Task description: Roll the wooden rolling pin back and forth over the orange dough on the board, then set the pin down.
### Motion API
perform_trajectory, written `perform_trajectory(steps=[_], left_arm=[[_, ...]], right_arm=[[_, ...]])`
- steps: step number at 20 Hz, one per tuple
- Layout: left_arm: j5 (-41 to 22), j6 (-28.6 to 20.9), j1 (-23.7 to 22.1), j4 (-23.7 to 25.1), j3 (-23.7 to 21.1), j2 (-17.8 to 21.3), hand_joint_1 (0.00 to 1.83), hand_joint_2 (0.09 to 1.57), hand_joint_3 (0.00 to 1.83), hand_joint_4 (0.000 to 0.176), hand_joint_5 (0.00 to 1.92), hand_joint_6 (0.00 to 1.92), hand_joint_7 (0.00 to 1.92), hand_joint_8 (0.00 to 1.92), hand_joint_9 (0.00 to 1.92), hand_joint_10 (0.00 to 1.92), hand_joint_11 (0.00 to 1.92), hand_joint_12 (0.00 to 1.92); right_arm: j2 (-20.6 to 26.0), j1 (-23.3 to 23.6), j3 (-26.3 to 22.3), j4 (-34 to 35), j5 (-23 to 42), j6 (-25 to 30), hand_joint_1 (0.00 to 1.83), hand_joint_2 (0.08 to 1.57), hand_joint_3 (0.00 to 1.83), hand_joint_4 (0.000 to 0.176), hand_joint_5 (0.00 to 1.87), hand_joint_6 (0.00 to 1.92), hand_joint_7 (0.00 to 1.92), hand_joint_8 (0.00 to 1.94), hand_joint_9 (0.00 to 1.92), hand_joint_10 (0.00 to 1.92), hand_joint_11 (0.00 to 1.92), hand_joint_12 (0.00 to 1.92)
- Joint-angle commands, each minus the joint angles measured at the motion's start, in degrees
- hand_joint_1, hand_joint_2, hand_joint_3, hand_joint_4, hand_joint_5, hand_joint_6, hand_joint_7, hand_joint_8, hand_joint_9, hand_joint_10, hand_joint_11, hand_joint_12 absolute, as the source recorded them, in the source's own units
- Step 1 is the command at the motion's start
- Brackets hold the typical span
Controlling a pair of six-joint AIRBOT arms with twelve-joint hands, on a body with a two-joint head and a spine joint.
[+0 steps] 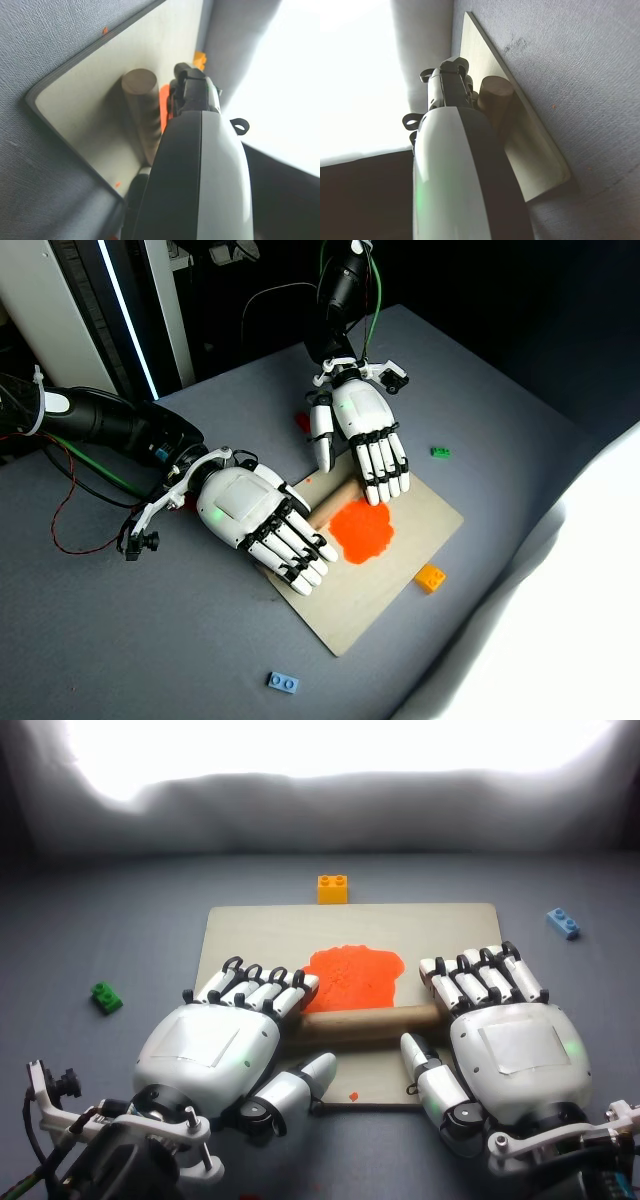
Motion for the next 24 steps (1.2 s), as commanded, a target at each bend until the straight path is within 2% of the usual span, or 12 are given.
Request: perform_trajectory(steps=[1, 4, 8, 11, 15, 17, 19, 21, 23, 24], left_arm=[[-5.6, 0.1, -0.3, 3.2, -0.1, 0.2, 0.0, 1.5, 0.0, 0.0, 0.23, 0.01, 0.27, 0.0, 0.23, 0.01, 0.0, 0.56], [-5.5, 0.1, -0.4, 3.2, -0.1, 0.2, 0.0, 1.5, 0.0, 0.0, 0.2, 0.0, 0.22, 0.0, 0.19, 0.0, 0.0, 0.51], [-5.4, 0.3, -0.9, 3.3, -0.1, 0.3, 0.0, 1.5, 0.0, 0.0, 0.21, 0.0, 0.22, 0.0, 0.19, 0.0, 0.0, 0.51], [-5.3, 0.6, -1.6, 3.3, -0.2, 0.4, 0.0, 1.5, 0.0, 0.0, 0.19, 0.01, 0.23, 0.0, 0.19, 0.0, 0.0, 0.45], [-4.5, 0.9, -2.6, 3.4, -0.3, 1.0, 0.0, 1.51, 0.0, 0.0, 0.19, 0.0, 0.23, 0.0, 0.19, 0.0, 0.0, 0.42], [-4.2, 1.0, -2.9, 3.4, -0.4, 1.5, 0.0, 1.51, 0.0, 0.0, 0.2, 0.0, 0.22, 0.0, 0.2, 0.01, 0.0, 0.49], [-3.8, 0.9, -2.9, 3.3, -0.5, 1.8, 0.0, 1.51, 0.0, 0.0, 0.18, 0.0, 0.22, 0.0, 0.18, 0.0, 0.0, 0.44], [-3.2, 1.1, -3.0, 3.4, -0.9, 2.2, 0.0, 1.51, 0.0, 0.0, 0.2, 0.0, 0.24, 0.0, 0.2, 0.01, 0.0, 0.49], [-2.2, 1.7, -3.4, 3.3, -1.3, 2.8, 0.0, 1.51, 0.0, 0.0, 0.18, 0.0, 0.22, 0.0, 0.18, 0.0, 0.0, 0.52], [-1.6, 2.0, -3.8, 3.3, -1.4, 3.2, 0.0, 1.51, 0.0, 0.0, 0.18, 0.0, 0.22, 0.0, 0.18, 0.0, 0.0, 0.52]], right_arm=[[0.4, 0.0, 0.0, -4.1, 6.0, -0.3, 0.0, 1.57, 0.0, 0.0, 0.28, 0.01, 0.33, 0.0, 0.24, 0.0, 0.0, 0.49], [0.4, 0.2, 0.0, -4.1, 6.4, -0.8, 0.0, 1.57, 0.01, 0.0, 0.3, 0.01, 0.35, 0.01, 0.25, 0.01, 0.0, 0.57], [0.7, 0.9, 0.0, -4.1, 6.8, -0.9, 0.0, 1.57, 0.01, 0.0, 0.31, 0.01, 0.37, 0.01, 0.26, 0.01, 0.0, 0.54], [0.9, 1.2, -0.1, -4.1, 7.1, -0.9, 0.0, 1.56, 0.01, 0.0, 0.29, 0.01, 0.34, 0.0, 0.25, 0.01, 0.0, 0.44], [0.9, 1.6, -0.1, -4.1, 7.5, -0.9, 0.0, 1.57, 0.01, 0.0, 0.31, 0.02, 0.38, 0.01, 0.27, 0.01, 0.0, 0.56], [1.0, 1.5, -0.2, -4.1, 7.5, -1.0, 0.0, 1.57, 0.0, 0.0, 0.3, 0.01, 0.35, 0.0, 0.27, 0.01, 0.0, 0.57], [1.0, 1.5, -0.3, -4.1, 7.6, -1.0, 0.0, 1.57, 0.0, 0.0, 0.29, 0.01, 0.34, 0.01, 0.25, 0.0, 0.0, 0.49], [1.0, 1.5, -0.4, -4.1, 7.6, -1.1, 0.0, 1.56, 0.0, 0.0, 0.29, 0.0, 0.34, 0.0, 0.24, 0.0, 0.0, 0.46], [1.2, 1.8, -0.6, -4.1, 7.8, -1.2, 0.0, 1.56, 0.0, 0.0, 0.32, 0.02, 0.38, 0.01, 0.29, 0.02, 0.0, 0.68], [1.3, 2.2, -0.8, -4.1, 7.9, -1.2, 0.0, 1.56, 0.0, 0.0, 0.32, 0.02, 0.38, 0.01, 0.29, 0.02, 0.0, 0.68]])
